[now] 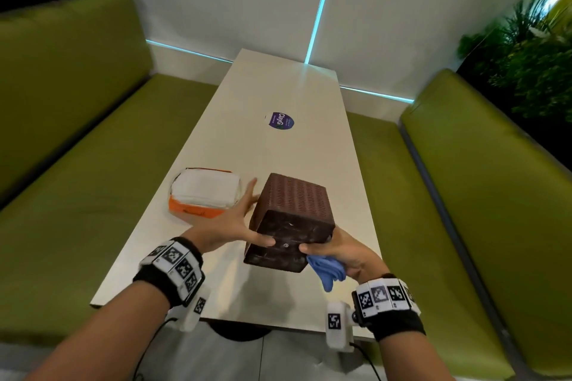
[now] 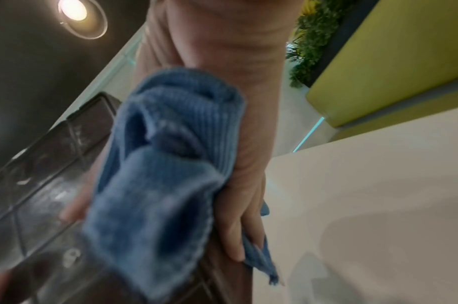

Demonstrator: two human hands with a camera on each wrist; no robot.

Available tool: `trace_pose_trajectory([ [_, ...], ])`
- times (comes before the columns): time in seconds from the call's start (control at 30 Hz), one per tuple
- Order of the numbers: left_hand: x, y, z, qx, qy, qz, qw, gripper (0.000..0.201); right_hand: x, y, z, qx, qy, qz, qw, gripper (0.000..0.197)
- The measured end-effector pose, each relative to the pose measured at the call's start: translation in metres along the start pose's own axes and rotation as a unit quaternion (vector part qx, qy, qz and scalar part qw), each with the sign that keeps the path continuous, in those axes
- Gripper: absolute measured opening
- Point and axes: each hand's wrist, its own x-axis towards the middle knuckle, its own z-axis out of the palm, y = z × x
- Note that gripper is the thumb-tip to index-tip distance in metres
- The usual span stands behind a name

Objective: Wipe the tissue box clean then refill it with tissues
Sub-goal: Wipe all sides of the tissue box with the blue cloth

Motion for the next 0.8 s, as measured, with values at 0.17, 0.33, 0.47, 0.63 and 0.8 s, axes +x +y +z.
trace_pose_trajectory([
  [0.17,0.006,-0.016,0.007,-0.014,0.095,0.030,0.995,0.098,-0.010,-0.019,-0.016,0.007,0.081,0.014,0.997,0.082],
  [0.33,0.010,-0.030,0.012,-0.005,0.122,0.053,0.991,0.086,-0.017,-0.060,0.003,-0.174,0.266,-0.128,0.939,0.020],
  [0.47,0.014,-0.027,0.024,0.017,0.139,0.079,0.987,0.084,0.018,-0.073,0.065,-0.377,0.248,-0.173,0.875,0.026],
  [0.63,0.014,-0.031,0.026,0.031,0.156,0.088,0.983,0.080,0.050,-0.049,0.069,-0.530,0.208,-0.076,0.819,0.034],
  [0.8,0.019,-0.035,0.026,0.037,0.183,0.100,0.977,0.078,0.058,-0.054,0.018,-0.493,0.246,0.013,0.834,0.027],
])
